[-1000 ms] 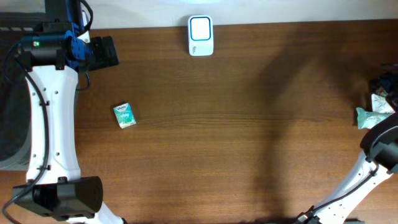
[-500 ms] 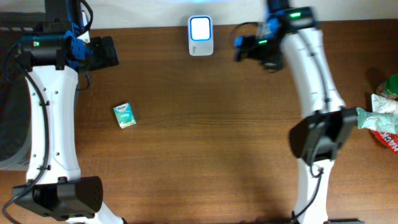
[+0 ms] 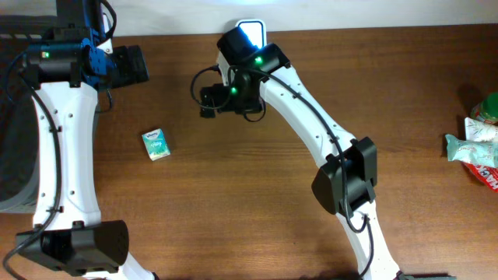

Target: Scan the item barcode

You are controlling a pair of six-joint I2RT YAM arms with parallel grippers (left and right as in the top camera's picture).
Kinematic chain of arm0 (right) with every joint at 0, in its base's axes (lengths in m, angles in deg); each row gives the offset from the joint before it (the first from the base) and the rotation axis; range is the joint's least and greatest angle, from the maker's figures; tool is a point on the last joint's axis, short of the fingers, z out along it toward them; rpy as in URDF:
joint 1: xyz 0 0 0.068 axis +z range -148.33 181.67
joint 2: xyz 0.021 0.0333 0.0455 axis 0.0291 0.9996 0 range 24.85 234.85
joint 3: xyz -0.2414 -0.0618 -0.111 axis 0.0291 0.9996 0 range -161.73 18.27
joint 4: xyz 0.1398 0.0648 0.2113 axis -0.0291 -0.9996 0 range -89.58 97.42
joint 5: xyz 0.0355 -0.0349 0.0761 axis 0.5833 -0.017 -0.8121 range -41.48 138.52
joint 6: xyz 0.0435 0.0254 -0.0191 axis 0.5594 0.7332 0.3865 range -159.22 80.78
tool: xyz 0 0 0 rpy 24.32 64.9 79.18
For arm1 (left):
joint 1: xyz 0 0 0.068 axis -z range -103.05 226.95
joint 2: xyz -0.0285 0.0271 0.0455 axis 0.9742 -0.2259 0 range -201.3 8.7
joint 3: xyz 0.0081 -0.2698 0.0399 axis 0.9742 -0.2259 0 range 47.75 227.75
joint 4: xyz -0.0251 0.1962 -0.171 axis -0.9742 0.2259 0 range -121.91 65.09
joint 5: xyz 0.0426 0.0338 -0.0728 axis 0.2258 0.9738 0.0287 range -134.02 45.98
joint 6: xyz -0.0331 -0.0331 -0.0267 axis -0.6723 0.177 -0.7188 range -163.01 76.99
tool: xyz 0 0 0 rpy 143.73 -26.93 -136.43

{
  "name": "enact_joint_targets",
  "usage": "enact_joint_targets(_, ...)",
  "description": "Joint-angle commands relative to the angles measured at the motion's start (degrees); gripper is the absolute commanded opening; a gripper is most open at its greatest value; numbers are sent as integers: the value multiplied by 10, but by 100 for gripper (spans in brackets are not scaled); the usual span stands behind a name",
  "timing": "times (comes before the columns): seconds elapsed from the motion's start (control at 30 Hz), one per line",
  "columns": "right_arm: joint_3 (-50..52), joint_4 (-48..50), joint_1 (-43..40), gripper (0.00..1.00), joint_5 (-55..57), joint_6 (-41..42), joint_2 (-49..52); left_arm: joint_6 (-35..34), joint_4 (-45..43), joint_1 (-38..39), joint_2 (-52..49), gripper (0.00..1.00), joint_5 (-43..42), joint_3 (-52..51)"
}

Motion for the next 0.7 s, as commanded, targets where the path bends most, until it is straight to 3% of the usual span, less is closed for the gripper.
enact_joint_targets(0.0, 0, 7, 3, 99, -46, 21, 22, -7, 1, 2, 2, 99, 4, 8)
enact_joint_targets(0.27, 0, 7, -25, 98, 25, 21, 21, -7, 1, 2, 2, 99, 4, 8)
enact_joint_targets(0.57, 0, -42, -223, 99, 63, 21, 21, -7, 1, 2, 2, 99, 4, 8)
enact_joint_targets(0.67, 0, -67, -290, 99, 63, 21, 21, -7, -38, 2, 2, 99, 4, 8)
